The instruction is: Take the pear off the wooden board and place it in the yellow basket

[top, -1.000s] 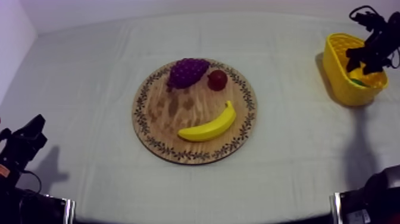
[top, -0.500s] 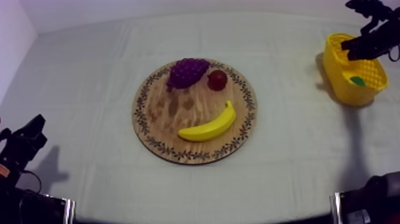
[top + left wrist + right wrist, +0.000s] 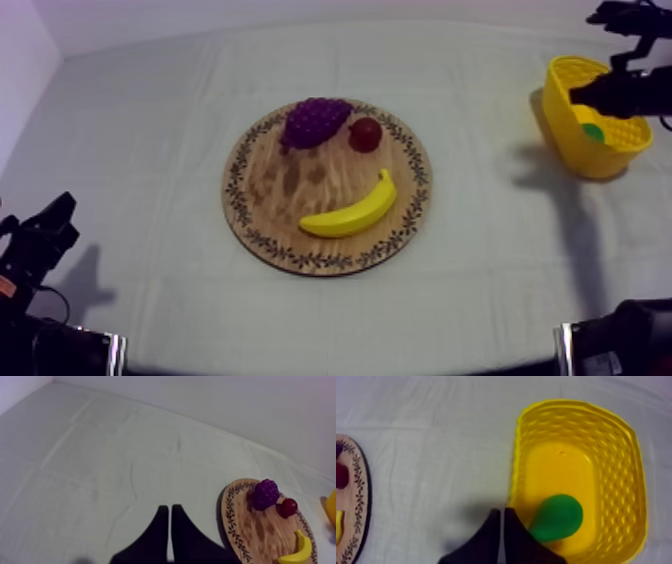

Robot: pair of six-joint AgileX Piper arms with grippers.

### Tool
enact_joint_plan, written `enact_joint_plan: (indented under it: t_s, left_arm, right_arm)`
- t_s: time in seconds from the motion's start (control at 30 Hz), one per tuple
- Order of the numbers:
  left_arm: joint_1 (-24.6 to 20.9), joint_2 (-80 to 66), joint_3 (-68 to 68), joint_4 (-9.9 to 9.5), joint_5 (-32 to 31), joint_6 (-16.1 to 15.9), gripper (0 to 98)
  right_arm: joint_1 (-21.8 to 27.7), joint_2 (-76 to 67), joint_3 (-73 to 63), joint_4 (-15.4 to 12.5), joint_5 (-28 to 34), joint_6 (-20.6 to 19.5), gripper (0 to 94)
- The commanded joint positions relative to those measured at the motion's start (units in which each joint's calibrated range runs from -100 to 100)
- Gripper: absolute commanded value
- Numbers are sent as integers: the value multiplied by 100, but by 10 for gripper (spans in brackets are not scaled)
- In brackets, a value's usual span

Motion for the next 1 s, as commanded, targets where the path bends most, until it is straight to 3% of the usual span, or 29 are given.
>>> enact_joint_plan:
  t_s: [0.0, 0.13, 0.3, 0.47, 0.57, 0.8, 0.97]
  left_arm:
    - [1, 0, 2, -2, 1, 1, 1]
    - [1, 0, 2, -2, 1, 1, 1]
    - [1, 0, 2, -2, 1, 1, 1]
    - [1, 0, 2, -2, 1, 2, 1]
    - [1, 0, 2, -2, 1, -1, 1]
    - [1, 0, 2, -2, 1, 1, 1]
    - [1, 0, 2, -2, 1, 0, 1]
  right_arm:
    - [-43, -877, 847, -12, -312, 48, 3]
    - [-125, -1872, 1832, -160, -736, 283, 2]
    - [-207, -3153, 2958, -668, -1038, 861, 2]
    - [-195, -4498, 3650, -847, -678, 1075, 2]
    - [-133, -5239, 3797, -732, -253, 900, 2]
    - [-326, -6574, 3982, 1, 764, 1, 2]
    - [-410, -7157, 3990, 278, 1255, -493, 13]
